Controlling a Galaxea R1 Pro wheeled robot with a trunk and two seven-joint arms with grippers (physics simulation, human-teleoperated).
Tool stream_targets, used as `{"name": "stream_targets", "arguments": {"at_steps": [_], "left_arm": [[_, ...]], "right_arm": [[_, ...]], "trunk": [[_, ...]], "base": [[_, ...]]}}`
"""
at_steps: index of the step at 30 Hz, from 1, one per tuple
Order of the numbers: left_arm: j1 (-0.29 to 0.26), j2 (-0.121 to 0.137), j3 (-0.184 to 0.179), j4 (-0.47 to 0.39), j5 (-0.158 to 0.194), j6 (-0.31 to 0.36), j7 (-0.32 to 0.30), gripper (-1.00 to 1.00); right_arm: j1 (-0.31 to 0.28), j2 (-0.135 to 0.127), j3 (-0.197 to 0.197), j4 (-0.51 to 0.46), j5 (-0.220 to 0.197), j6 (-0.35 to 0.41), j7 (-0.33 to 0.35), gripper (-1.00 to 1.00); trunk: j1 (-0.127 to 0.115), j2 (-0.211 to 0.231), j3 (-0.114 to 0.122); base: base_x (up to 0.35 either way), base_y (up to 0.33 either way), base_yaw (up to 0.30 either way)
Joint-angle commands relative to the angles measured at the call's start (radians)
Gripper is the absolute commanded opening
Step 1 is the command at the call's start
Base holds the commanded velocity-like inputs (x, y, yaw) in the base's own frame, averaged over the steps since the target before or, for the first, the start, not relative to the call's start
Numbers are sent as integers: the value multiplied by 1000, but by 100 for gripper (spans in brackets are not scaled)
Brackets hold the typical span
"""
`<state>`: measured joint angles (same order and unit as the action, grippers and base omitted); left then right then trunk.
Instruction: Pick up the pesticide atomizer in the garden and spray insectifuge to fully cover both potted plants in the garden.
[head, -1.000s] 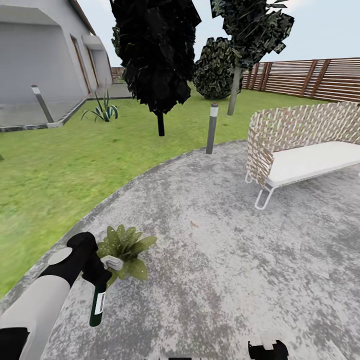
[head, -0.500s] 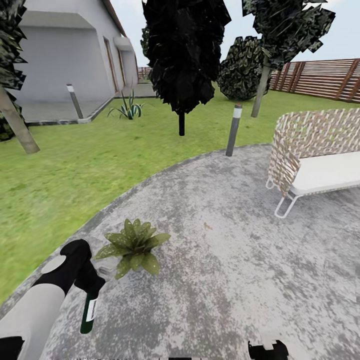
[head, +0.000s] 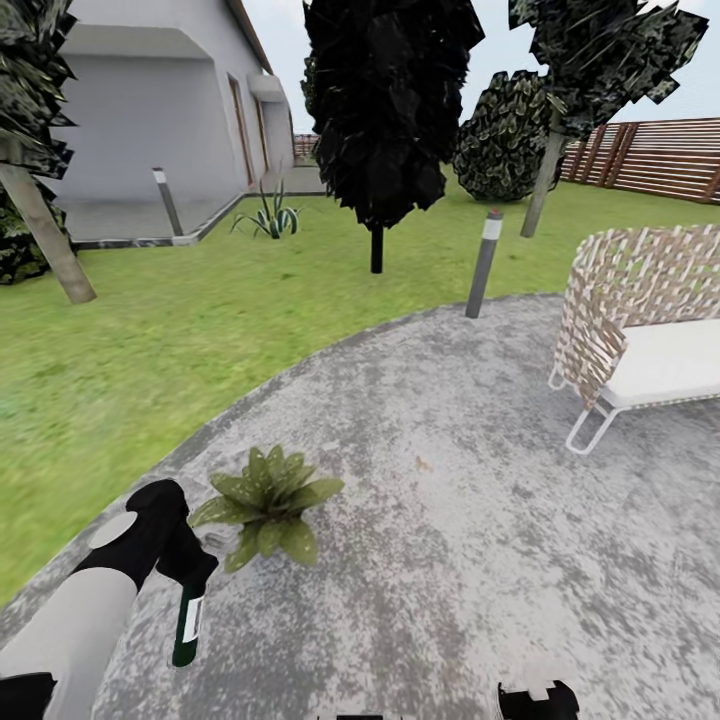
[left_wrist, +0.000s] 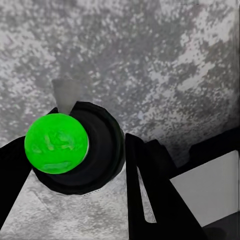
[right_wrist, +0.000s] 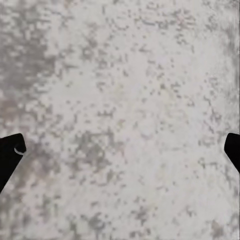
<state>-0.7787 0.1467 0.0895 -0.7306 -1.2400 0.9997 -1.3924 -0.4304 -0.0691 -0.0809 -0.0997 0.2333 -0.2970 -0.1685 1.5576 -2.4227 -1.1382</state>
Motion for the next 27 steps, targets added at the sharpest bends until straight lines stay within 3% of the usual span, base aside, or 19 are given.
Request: {"name": "stream_targets", "arguments": {"at_steps": [1, 9, 13, 27], "left_arm": [[-1, -2, 3, -1, -10, 10, -10, -100], [-1, -4, 7, -2, -10, 10, -11, -100], [-1, -4, 46, -3, -11, 10, -10, -100], [-1, -11, 50, -2, -13, 7, -7, -100]], "right_arm": [[-1, 0, -8, 1, 10, -3, -2, 100], [-1, 3, -9, -2, 8, -2, -3, 100], [-1, 3, -10, -3, 8, -2, -3, 100], [-1, 3, -10, -3, 8, -2, -3, 100]], "trunk": [[0, 0, -1], [0, 0, -1], [0, 0, -1], [0, 0, -1]], "base": [[194, -252, 0], [84, -281, 31], [4, -291, 246], [0, -17, 273]]}}
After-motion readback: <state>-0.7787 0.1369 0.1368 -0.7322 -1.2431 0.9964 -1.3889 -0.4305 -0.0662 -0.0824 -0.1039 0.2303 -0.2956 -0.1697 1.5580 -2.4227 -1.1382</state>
